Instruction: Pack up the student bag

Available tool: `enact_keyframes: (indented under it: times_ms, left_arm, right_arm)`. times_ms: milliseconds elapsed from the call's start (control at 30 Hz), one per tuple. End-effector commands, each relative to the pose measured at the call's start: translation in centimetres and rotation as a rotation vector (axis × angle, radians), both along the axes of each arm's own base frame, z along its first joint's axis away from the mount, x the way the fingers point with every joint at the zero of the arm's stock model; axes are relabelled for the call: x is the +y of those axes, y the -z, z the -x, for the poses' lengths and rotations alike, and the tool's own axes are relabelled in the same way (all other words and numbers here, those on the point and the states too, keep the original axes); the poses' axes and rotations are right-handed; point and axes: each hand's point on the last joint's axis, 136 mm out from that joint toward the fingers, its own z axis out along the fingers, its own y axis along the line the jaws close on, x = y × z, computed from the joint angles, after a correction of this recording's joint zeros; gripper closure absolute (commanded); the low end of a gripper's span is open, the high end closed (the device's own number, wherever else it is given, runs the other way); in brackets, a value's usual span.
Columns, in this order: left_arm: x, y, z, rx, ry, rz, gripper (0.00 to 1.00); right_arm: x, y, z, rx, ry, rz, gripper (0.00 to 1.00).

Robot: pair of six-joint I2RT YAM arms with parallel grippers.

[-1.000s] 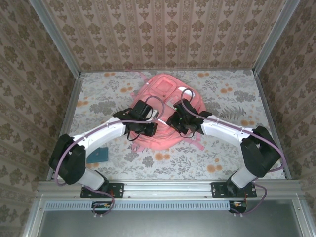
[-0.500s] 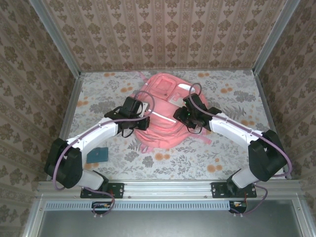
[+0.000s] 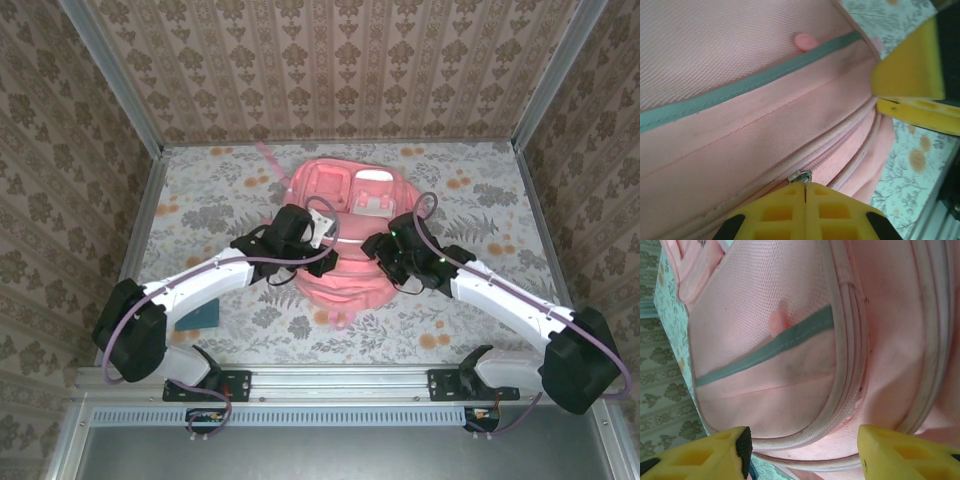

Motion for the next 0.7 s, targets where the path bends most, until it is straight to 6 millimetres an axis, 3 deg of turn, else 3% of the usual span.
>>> enact_keyframes:
  times_ms: [0, 267, 467, 600, 667]
  left_arm:
    - [-2.9, -2.6, 0.6, -0.023, 0.064, 0.088, 1.00]
    - [-2.6, -2.7, 0.4, -0.059, 0.072, 0.043, 1.00]
    - [0.2, -0.9, 0.2, -0.073, 0.034, -0.079, 1.00]
    - [2.2, -0.4, 0.2, -0.053, 0.008, -0.101, 1.00]
    - [1.9, -0.8, 0.8, -0.030, 0.022, -0.060, 0.90]
  right_arm:
    - [-0.6, 0.4, 0.6, 0.039, 0.095, -0.053, 0.42]
    - [-0.2, 1.1, -0.4, 0.033, 0.146, -0.097, 0.53]
    - [-1.0, 1.5, -1.3, 0.016, 0.154, -0.023, 0.81]
    - [-1.5, 1.2, -1.6, -0.008, 0.154, 0.003, 0.84]
    - [-1.2, 1.0, -1.8, -0.014, 0.142, -0.002, 0.84]
